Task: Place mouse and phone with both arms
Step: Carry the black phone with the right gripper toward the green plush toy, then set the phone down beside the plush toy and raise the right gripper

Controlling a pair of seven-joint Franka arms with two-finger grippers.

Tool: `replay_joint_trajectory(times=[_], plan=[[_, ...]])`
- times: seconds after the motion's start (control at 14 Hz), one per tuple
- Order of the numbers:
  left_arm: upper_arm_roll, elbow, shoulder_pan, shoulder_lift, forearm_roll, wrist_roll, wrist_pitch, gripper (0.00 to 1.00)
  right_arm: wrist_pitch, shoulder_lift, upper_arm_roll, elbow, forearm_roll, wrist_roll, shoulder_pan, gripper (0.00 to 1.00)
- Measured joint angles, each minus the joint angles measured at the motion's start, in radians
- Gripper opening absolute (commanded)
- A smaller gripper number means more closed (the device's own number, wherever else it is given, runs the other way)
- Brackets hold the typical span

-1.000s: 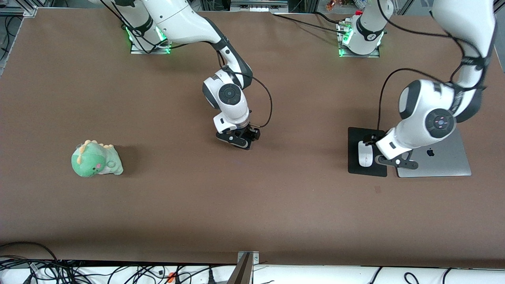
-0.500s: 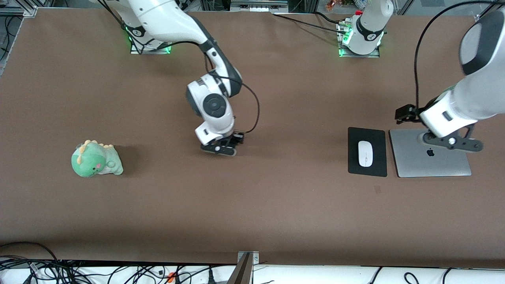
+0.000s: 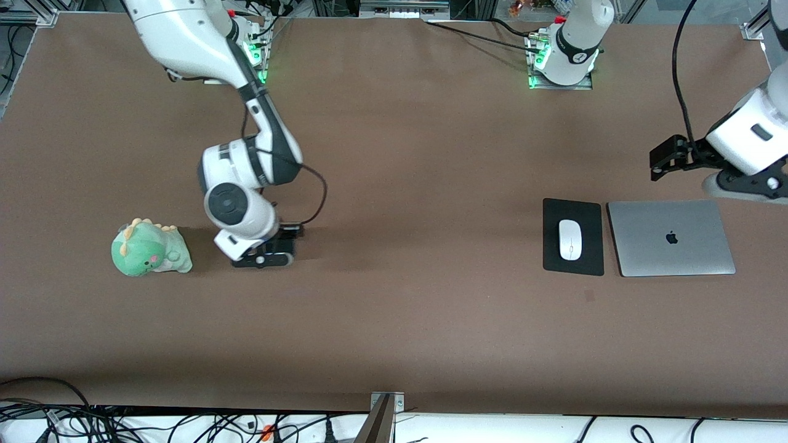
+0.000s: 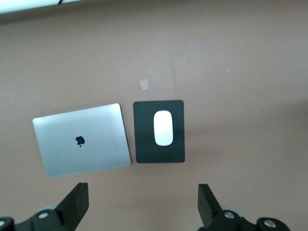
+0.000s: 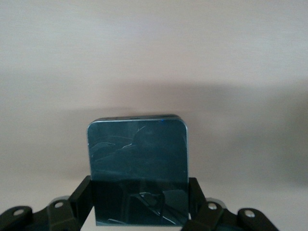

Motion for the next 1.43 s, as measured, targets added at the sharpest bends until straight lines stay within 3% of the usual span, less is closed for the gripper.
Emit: replay_joint_trajectory(times=[0.21, 0.29, 0.43, 0.71, 0.93, 1.43], plan=[[0.039, -0.175, -0.013, -0.118, -0.012, 0.0, 0.061, 1.0, 0.087, 0.004, -0.001, -0.067, 0.004, -0.115, -0.109, 0.43], [0.039, -0.204, -0.013, -0.135, -0.013, 0.0, 0.06, 1.0, 0.122, 0.007, -0.001, -0.091, 0.014, -0.139, -0.133, 0.52], [0.039, -0.223, -0.017, -0.14, -0.013, 0.0, 0.06, 1.0, 0.18, 0.013, 0.0, -0.129, 0.038, -0.159, -0.148, 0.99], [0.04, -0.23, -0.019, -0.14, -0.013, 0.0, 0.061, 1.0, 0.21, 0.008, 0.006, -0.146, 0.056, -0.152, -0.148, 1.0], [0.042, -0.229, -0.019, -0.14, -0.013, 0.0, 0.062, 1.0, 0.102, -0.063, 0.013, -0.107, 0.059, -0.099, -0.145, 1.0], [0.04, -0.227, -0.022, -0.14, -0.013, 0.0, 0.062, 1.0, -0.341, -0.468, -0.014, -0.025, 0.055, -0.08, -0.145, 1.0]])
